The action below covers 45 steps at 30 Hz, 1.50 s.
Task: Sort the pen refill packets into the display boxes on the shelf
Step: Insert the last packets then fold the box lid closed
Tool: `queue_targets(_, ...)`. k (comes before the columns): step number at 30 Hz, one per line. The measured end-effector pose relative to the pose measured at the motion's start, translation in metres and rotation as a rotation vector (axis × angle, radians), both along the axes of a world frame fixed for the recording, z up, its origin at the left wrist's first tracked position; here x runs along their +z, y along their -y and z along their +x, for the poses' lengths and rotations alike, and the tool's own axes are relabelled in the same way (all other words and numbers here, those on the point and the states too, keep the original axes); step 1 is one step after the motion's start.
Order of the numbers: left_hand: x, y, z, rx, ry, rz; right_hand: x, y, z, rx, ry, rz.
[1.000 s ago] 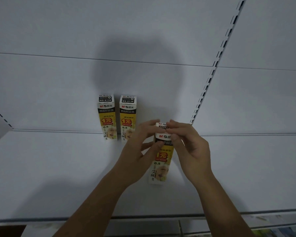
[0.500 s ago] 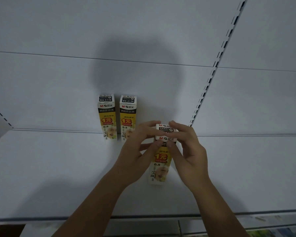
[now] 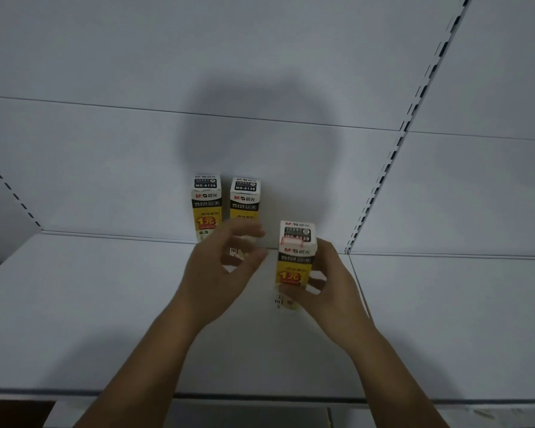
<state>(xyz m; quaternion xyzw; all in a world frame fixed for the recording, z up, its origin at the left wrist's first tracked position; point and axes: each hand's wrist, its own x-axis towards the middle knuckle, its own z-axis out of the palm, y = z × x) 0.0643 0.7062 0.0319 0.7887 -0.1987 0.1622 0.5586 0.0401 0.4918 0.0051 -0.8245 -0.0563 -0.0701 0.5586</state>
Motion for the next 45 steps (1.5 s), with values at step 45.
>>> queue_targets(45, -0.065, -0.04, 0.092, 0.295, -0.249, 0.065, -0.035, -0.048, 0.107, -0.27, 0.004, -0.007)
